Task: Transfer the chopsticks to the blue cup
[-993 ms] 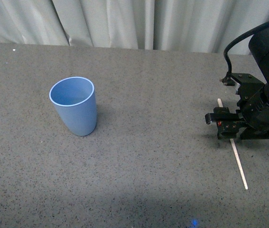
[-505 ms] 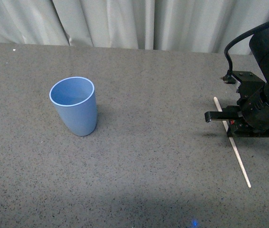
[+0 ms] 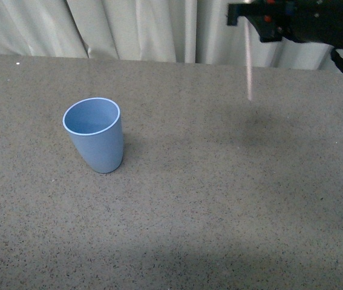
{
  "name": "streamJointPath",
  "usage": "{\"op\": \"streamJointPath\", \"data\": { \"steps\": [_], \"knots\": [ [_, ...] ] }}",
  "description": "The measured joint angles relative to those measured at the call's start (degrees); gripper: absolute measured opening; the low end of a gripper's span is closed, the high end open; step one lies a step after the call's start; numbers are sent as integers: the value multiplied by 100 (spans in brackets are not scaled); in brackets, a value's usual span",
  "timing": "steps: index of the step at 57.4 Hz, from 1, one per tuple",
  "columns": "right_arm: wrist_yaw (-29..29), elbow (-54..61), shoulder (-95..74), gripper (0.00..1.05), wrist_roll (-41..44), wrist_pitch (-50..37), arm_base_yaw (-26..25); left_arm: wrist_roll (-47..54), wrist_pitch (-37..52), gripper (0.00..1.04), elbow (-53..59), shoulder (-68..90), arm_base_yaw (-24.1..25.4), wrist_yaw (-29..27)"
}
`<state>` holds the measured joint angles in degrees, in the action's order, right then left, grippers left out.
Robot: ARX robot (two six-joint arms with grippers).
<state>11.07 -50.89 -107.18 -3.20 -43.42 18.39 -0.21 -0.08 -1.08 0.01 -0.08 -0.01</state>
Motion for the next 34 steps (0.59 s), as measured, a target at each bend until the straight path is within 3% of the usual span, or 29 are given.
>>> {"op": "streamJointPath", "data": {
  "steps": [11, 34],
  "knots": [
    [857, -881, -490, 1, -341, -328, 647, 0, 0, 98, 0, 0, 0, 0],
    [1346, -2326, -1574, 1, -435, 192, 1515, 0, 0, 98, 0, 0, 0, -2]
  ]
}}
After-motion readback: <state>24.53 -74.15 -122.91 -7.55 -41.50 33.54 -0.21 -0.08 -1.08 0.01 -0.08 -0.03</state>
